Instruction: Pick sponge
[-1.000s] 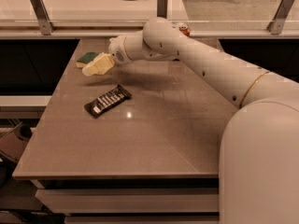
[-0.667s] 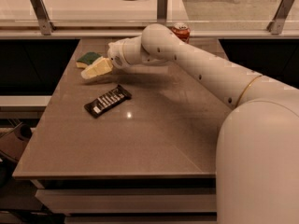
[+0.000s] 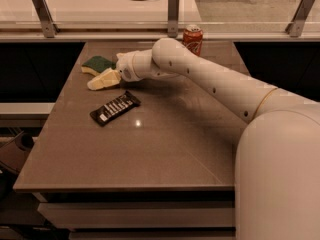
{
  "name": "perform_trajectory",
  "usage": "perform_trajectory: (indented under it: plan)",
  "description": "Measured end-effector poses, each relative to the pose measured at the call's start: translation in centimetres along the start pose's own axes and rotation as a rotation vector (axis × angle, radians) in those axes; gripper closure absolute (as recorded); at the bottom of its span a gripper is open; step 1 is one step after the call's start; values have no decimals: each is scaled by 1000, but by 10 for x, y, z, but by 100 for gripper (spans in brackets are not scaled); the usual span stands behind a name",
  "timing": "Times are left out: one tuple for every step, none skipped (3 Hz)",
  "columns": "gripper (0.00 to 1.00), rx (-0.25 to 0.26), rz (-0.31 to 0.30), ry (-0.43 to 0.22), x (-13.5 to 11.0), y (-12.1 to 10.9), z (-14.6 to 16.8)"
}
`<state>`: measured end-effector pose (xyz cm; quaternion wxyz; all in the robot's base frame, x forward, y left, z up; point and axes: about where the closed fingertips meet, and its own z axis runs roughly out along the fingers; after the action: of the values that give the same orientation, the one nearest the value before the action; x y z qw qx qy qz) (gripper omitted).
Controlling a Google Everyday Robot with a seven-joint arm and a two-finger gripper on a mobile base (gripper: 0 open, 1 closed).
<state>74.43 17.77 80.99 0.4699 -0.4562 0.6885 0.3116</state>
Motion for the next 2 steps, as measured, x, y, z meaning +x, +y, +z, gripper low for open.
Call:
perform_trajectory:
  plan:
    - [41,-3,0,0,0,1,1]
    - [64,-3,0,0,-3,1,1]
